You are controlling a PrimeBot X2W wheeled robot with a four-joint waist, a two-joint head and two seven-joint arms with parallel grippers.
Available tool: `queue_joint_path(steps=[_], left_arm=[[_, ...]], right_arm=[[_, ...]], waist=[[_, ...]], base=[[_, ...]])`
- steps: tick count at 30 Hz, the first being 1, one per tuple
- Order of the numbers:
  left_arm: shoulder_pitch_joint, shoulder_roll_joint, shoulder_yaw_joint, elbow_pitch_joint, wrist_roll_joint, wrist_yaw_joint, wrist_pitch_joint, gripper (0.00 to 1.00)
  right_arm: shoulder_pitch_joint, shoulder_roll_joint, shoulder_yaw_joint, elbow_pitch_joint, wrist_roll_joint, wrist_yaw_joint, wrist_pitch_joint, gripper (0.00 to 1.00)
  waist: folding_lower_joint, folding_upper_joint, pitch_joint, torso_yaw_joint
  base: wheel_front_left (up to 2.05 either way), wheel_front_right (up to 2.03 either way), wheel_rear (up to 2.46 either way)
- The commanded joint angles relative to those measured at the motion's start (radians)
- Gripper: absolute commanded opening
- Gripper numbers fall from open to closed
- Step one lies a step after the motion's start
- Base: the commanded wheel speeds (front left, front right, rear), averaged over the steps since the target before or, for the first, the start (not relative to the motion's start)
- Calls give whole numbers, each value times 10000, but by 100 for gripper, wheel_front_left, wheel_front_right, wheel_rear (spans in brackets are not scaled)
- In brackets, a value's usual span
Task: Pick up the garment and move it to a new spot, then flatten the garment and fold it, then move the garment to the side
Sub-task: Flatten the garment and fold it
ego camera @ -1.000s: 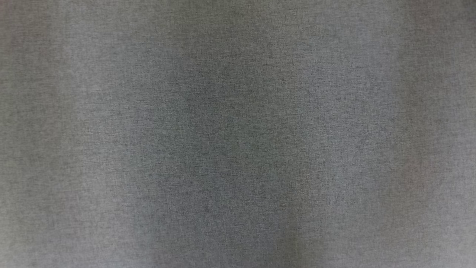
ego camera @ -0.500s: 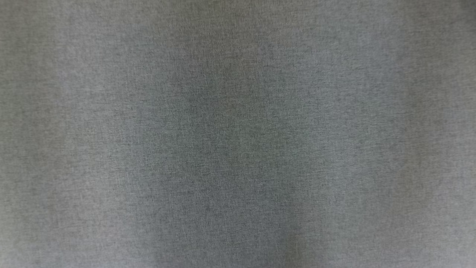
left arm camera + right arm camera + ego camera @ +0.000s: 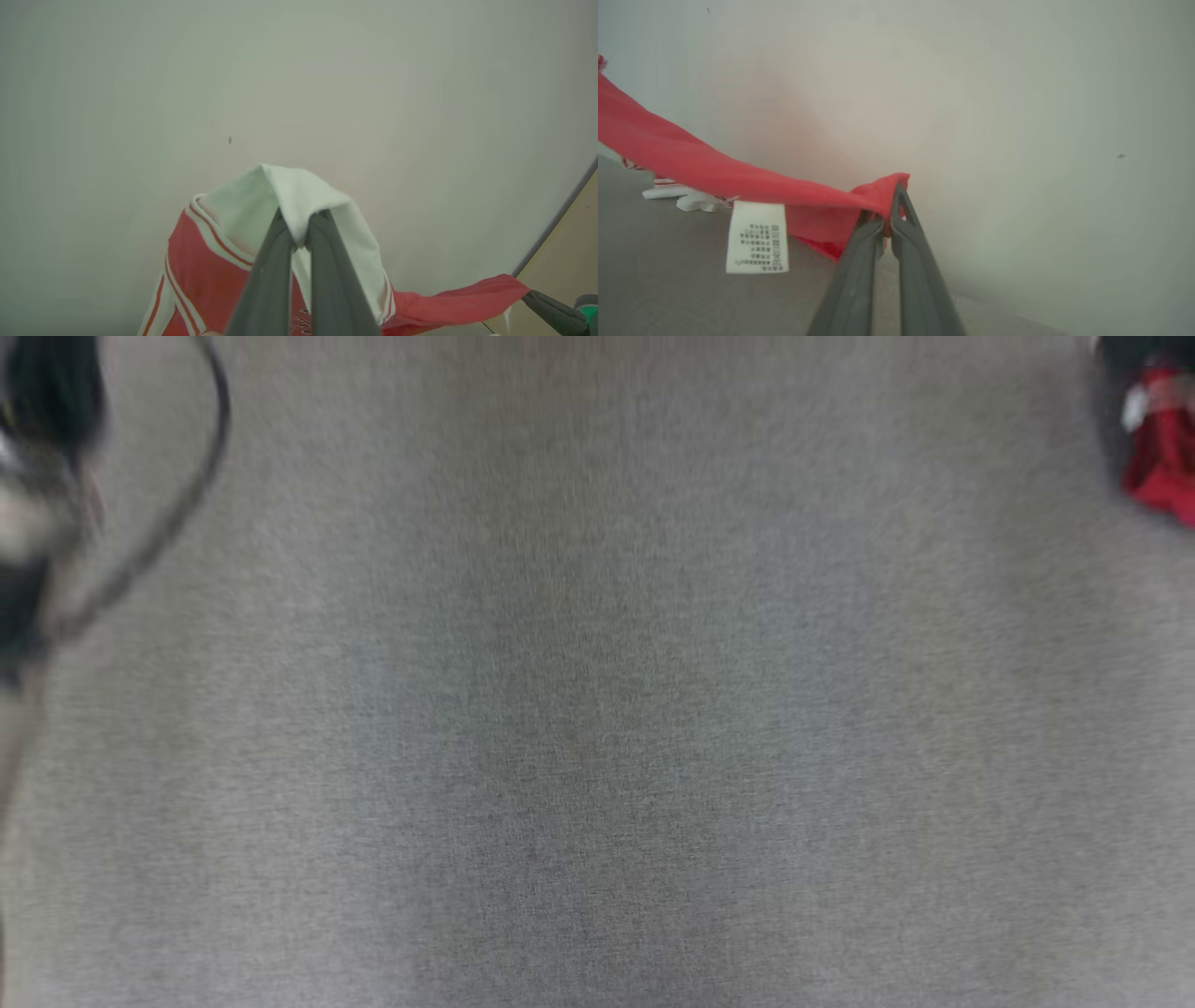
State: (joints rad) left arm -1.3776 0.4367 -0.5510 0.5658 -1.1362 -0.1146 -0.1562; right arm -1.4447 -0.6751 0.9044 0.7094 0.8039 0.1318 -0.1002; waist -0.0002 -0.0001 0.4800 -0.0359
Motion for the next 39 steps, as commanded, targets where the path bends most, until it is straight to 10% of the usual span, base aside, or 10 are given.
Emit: queue_joint_path(steps=[1,8,16,26,39], left_arm=[[627,154,98,-487,-217,165,-169,0],[5538,971,521,-4868,-554,2133,-863,0],[11083,400,1454,-7397,-206,3498,-1101,0],[15230,-1602,2839,-6580,661,2757,-1091,0],[16666,-2123,2784,-4941,717,1943,-1093,0]], right_arm=[[518,-210,-63,-235,146,-28,-106,0],[4134,-1003,-954,-1652,503,-28,-768,0],[8843,-238,-3401,-2108,95,-28,-1293,0],[13381,1569,-6314,-3068,-1765,-28,-786,0],[17210,3648,-9272,-6298,-3835,-28,1598,0]], waist=[[2,1,-910,-12],[2,1,-1792,-28],[2,1,-2634,109],[2,1,-3578,311],[2,1,-4248,406]], base=[[0,0,0],[0,0,0],[0,0,0],[0,0,0],[0,0,0]])
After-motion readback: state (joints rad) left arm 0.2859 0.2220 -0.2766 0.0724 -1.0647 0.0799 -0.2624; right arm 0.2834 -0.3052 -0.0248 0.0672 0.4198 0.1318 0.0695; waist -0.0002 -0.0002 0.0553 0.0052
